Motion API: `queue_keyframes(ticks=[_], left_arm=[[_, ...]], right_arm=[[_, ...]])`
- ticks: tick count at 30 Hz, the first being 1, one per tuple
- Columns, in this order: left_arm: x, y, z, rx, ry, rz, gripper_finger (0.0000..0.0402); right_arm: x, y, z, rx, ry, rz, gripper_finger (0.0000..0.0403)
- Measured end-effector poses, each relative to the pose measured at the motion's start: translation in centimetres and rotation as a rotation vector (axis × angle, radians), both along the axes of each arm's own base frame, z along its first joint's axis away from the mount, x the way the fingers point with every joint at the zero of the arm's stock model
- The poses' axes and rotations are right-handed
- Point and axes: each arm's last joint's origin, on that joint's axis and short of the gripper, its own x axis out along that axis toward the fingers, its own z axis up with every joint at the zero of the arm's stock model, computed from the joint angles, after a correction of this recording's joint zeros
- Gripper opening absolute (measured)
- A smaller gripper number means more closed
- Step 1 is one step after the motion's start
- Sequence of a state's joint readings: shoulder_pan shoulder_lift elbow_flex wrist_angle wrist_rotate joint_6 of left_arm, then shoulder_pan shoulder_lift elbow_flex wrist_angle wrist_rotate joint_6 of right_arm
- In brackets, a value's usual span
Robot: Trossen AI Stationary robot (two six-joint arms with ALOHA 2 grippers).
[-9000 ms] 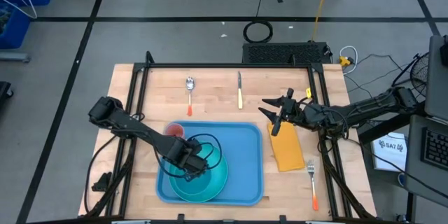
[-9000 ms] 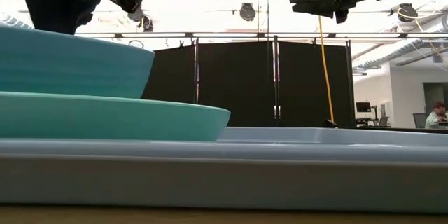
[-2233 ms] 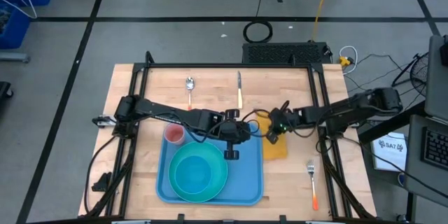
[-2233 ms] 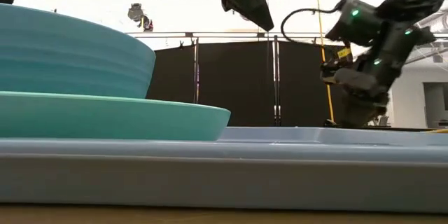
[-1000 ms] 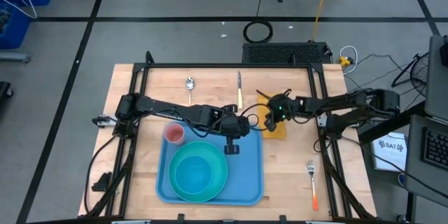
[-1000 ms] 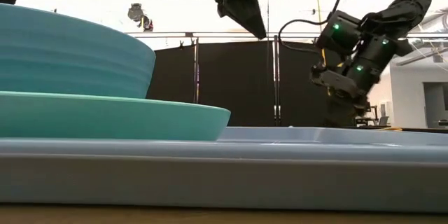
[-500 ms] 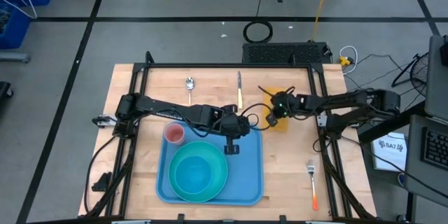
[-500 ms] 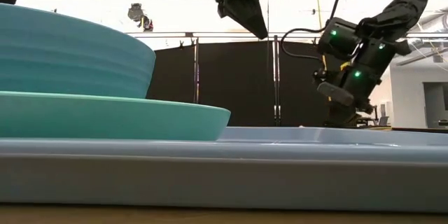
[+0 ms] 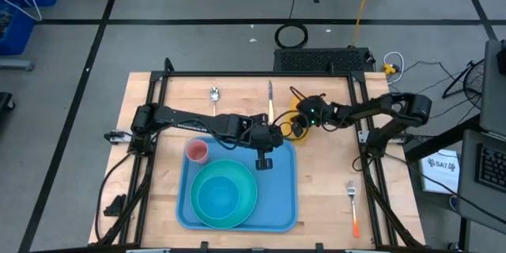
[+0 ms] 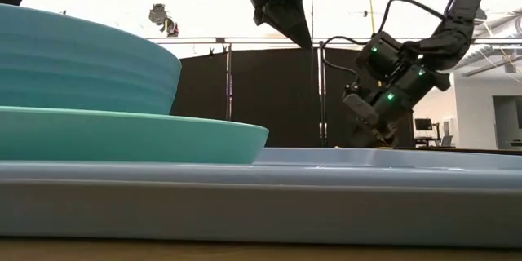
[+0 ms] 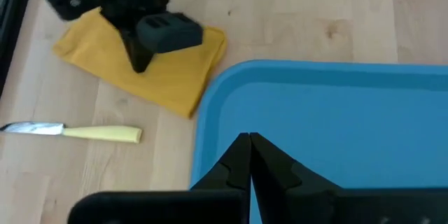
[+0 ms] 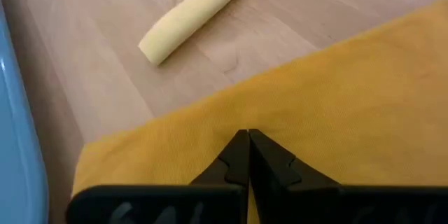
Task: Set up tray
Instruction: Put the yellow napkin to the right of the light blue plate on the blue serving tray
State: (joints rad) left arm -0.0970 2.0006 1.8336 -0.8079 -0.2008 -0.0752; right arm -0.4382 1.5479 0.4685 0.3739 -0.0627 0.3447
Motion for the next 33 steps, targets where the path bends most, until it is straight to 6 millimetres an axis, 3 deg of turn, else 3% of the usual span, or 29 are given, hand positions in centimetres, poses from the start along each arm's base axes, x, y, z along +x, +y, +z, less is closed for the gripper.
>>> queue_keyframes(ticks=[3, 6, 12, 15, 19, 28, 33], left_arm=[[0.0, 0.5, 0.0, -0.027, 0.002, 0.004, 0.0003], [0.1, 0.8, 0.0, -0.024, 0.004, -0.009, 0.0006], [0.1, 1.6, -1.4, -0.031, 0.011, 0.004, 0.0004], [-0.2, 1.9, -2.8, -0.051, 0.05, 0.001, 0.0008], [0.0, 2.1, -3.6, -0.077, 0.027, -0.009, 0.0004], [0.2, 2.4, -3.5, -0.088, 0.007, -0.018, 0.0006], [0.2, 2.5, -3.5, -0.077, 0.007, -0.033, 0.0003]], right_arm=[[0.2, 0.7, 1.1, -0.059, -0.031, 0.018, 0.0], [0.2, 1.4, 3.7, -0.156, -0.12, 0.026, 0.0], [-2.3, 2.2, 7.3, -0.234, -0.129, -0.042, 0.0], [-3.3, 2.2, 7.1, -0.222, -0.043, -0.07, 0.0], [-3.0, 1.9, 6.2, -0.187, -0.008, -0.057, 0.0], [-0.9, 1.9, 2.1, -0.017, 0.105, 0.039, 0.0], [-0.7, 2.6, 1.7, 0.037, 0.271, 0.07, 0.0]])
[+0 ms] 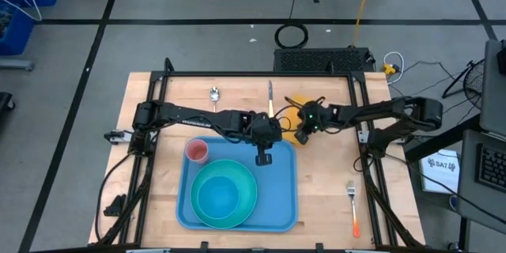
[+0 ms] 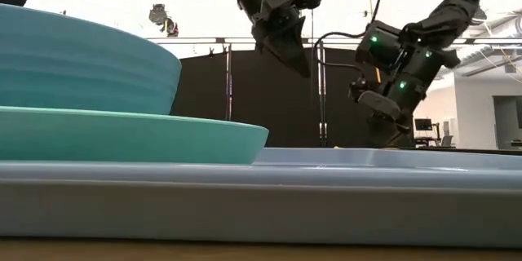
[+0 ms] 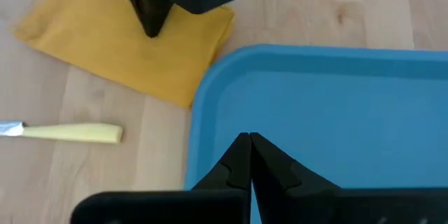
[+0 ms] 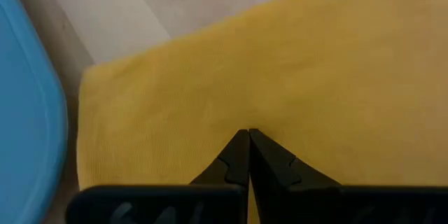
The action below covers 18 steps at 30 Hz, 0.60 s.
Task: Set up tray
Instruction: Put the yellow napkin to the right of the light blue plate on the blue serving tray
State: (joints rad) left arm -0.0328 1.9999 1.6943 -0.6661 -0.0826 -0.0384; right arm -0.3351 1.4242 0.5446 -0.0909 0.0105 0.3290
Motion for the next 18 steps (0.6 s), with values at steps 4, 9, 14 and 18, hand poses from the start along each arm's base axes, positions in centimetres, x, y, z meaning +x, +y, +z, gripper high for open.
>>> queue_keyframes(ticks=[4, 9, 14, 18], left_arm=[[0.1, 0.0, 0.1, 0.005, -0.014, -0.008, 0.0008], [0.2, 0.0, 0.1, 0.01, -0.026, -0.015, 0.0006], [0.3, 0.5, 0.2, 0.015, -0.041, -0.009, 0.0004], [0.6, 1.8, 0.4, -0.038, -0.069, -0.023, 0.0008]], right_arm=[[-1.1, 0.3, -0.1, 0.049, 0.159, -0.008, 0.0], [-2.6, -0.3, 0.3, -0.012, 0.322, -0.076, 0.0], [-3.0, -1.2, 0.3, -0.022, 0.34, -0.108, 0.0], [-2.5, -0.8, 1.1, -0.06, 0.267, -0.093, 0.0]])
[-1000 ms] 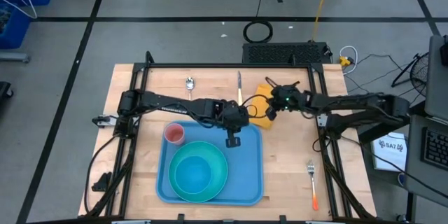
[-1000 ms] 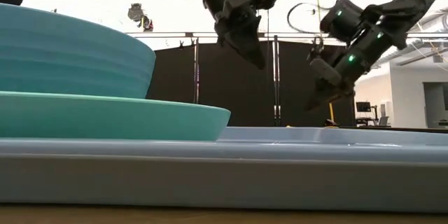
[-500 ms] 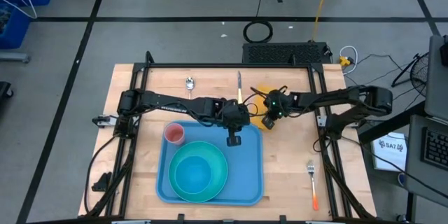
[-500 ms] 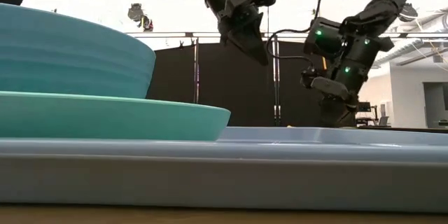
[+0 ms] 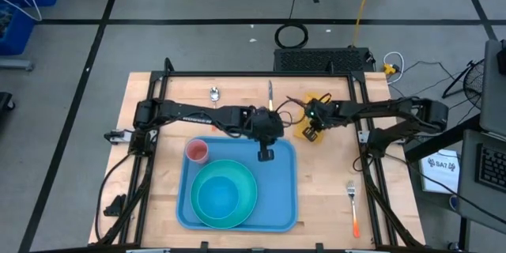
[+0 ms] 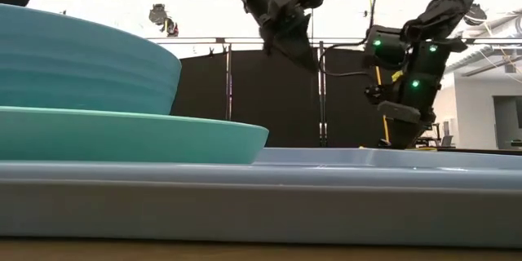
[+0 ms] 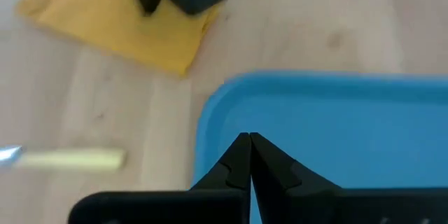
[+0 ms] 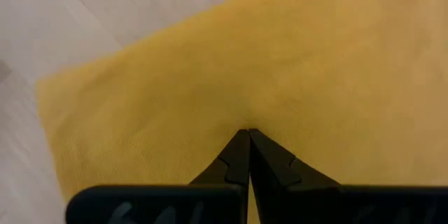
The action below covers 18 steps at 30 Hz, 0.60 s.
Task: Set up tray
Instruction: Put the yellow napkin to the right of the light blue plate on the blue serving tray
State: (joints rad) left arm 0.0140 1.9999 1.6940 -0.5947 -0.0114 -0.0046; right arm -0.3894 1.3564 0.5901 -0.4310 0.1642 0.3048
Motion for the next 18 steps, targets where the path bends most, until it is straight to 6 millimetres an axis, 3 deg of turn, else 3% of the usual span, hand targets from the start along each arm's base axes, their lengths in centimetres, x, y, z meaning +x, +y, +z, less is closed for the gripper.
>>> queue_keyframes(ticks=[3, 7, 10, 13, 16, 18], left_arm=[[0.8, 1.5, -0.2, -0.148, -0.136, -0.092, 0.0005], [0.6, 4.4, -2.0, -0.306, -0.244, -0.181, 0.0011], [0.0, 7.4, -3.6, -0.305, -0.328, -0.12, 0.0021], [-0.5, 10.6, -3.8, -0.348, -0.483, -0.039, 0.0021], [-1.1, 14.4, -3.0, -0.498, -0.624, 0.082, 0.0015], [-1.5, 16.8, -3.0, -0.63, -0.622, 0.083, 0.0014]], right_arm=[[0.3, 1.1, 1.5, -0.034, -0.12, 0.039, 0.0], [0.6, 2.3, 5.6, -0.131, -0.395, 0.118, 0.0007], [-0.4, 3.4, 8.3, -0.186, -0.564, 0.167, 0.0015], [-1.4, 4.5, 11.3, -0.237, -0.785, 0.211, 0.0022], [-2.3, 5.6, 13.0, -0.266, -0.92, 0.274, 0.0026], [-2.8, 6.2, 13.9, -0.295, -0.984, 0.304, 0.0027]])
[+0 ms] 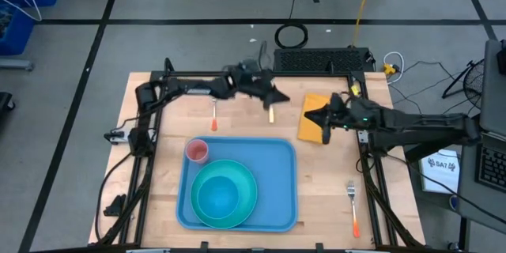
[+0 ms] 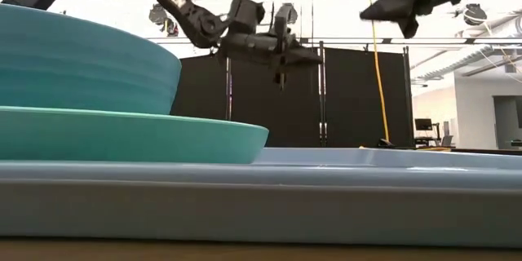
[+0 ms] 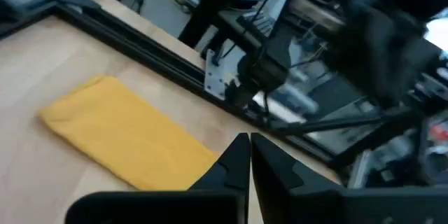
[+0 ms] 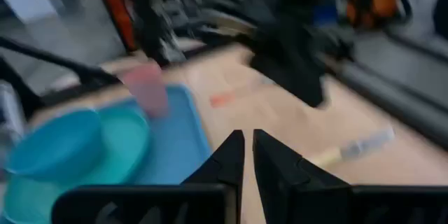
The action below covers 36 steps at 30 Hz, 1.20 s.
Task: Set up tray
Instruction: Put the yellow napkin to the right of the light blue plate on the blue serving tray
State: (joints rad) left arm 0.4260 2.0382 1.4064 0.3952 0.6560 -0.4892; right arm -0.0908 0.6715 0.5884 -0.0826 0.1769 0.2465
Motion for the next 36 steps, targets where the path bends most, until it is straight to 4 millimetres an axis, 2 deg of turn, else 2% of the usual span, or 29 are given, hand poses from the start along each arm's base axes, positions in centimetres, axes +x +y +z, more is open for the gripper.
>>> queue_keyframes(ticks=[3, 7, 10, 14, 17, 22, 29, 33, 36], left_arm=[[0.1, 1.8, -0.1, -0.092, 0.026, -0.029, 0.0033], [1.5, 1.7, 1.2, -0.074, 0.028, -0.008, 0.0097], [3.1, 1.9, 2.0, -0.078, 0.118, 0.037, 0.0152], [5.1, 3.0, 1.2, -0.087, 0.327, 0.119, 0.0207], [6.6, 3.9, 0.3, -0.078, 0.388, 0.14, 0.0231], [8.6, 4.3, -1.8, -0.089, 0.404, 0.152, 0.0237], [9.4, 4.6, -5.5, -0.104, 0.478, 0.255, 0.0218], [10.3, 3.6, -6.8, -0.13, 0.472, 0.238, 0.021], [11.0, 2.3, -6.8, -0.133, 0.435, 0.188, 0.0207]], right_arm=[[-0.4, 0.5, 0.4, -0.044, -0.016, -0.012, 0.0027], [-0.3, 0.7, 0.1, -0.077, 0.011, -0.029, 0.0028], [-0.2, 0.8, 0.2, -0.091, 0.01, -0.021, 0.0028], [-0.2, 0.9, 0.2, -0.103, 0.013, -0.015, 0.0027], [-0.2, 0.9, 0.2, -0.108, 0.009, -0.013, 0.0028], [-0.3, 1.0, 0.3, -0.125, 0.011, 0.005, 0.0028], [-0.6, 1.6, 0.6, -0.142, -0.011, 0.041, 0.0028], [-0.7, 1.6, 0.6, -0.13, -0.017, 0.039, 0.0027], [-0.7, 1.6, 0.5, -0.114, -0.007, 0.035, 0.0027]])
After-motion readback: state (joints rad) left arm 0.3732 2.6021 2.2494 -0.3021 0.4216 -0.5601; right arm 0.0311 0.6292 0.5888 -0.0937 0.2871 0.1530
